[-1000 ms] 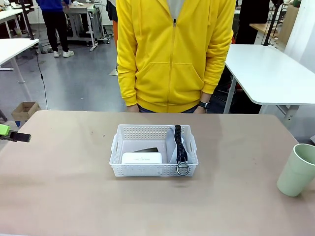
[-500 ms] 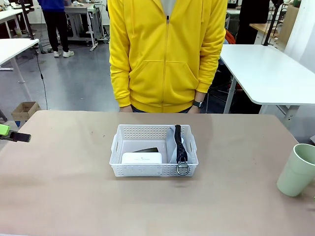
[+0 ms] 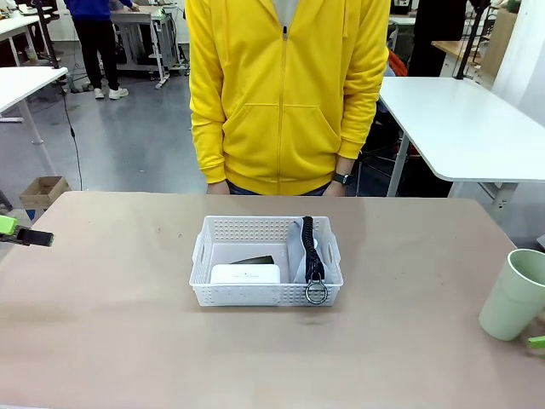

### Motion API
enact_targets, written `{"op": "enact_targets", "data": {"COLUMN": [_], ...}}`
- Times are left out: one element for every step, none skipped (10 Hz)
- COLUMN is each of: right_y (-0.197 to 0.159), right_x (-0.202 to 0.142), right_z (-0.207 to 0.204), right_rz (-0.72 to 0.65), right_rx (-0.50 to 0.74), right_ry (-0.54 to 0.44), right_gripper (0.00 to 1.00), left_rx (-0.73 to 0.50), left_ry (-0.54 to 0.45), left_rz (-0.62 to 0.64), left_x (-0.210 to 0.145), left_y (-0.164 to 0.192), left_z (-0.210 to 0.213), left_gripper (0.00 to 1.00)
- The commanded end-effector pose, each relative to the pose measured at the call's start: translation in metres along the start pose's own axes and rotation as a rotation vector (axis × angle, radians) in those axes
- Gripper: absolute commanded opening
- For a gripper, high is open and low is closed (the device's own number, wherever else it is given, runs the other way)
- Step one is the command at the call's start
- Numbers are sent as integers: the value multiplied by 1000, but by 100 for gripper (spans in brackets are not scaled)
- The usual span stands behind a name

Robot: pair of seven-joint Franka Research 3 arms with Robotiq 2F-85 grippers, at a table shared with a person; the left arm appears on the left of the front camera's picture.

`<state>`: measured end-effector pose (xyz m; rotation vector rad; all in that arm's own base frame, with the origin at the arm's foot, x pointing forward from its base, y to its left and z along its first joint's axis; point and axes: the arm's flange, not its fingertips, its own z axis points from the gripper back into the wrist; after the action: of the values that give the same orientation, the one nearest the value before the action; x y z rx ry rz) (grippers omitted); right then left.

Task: Efficiently arrange items inside the basket to fit them all.
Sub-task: Pick up the Reusable plastic cup and place it inside the Organizing basket.

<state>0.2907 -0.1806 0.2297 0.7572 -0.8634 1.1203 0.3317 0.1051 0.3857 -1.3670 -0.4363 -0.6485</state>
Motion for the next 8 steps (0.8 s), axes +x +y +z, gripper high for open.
{"op": "enact_targets", "data": {"right_y": [6, 4, 2, 1, -2, -4, -5, -5], "right_x": [-5, -6, -6, -6, -5, -3, 0, 5], "right_z": [-23, -28, -34, -38, -40, -42, -45, -47], "right_rz": [3, -8, -17, -31, -55, -83, -98, -103], "right_rx": [-74, -79, -73, -60, -54, -40, -8, 9], "right_ry": [-34, -65, -96, -129, -182, -218, -254, -276], "right_gripper": [100, 100, 100, 100, 100, 100, 100, 100], "left_rx": [-12, -12, -12, -12, -12, -12, -12, -12], "left_ry": [8, 8, 8, 8, 8, 8, 8, 8], "left_rz": [-11, -11, -11, -11, -11, -11, -11, -11], "left_x": [0, 0, 0, 0, 0, 0, 0, 0], "left_y": [-3, -3, -3, -3, -3, -3, -3, -3], "left_z": [1, 1, 1, 1, 1, 1, 1, 1], "left_gripper": [100, 100, 100, 100, 100, 100, 100, 100]}}
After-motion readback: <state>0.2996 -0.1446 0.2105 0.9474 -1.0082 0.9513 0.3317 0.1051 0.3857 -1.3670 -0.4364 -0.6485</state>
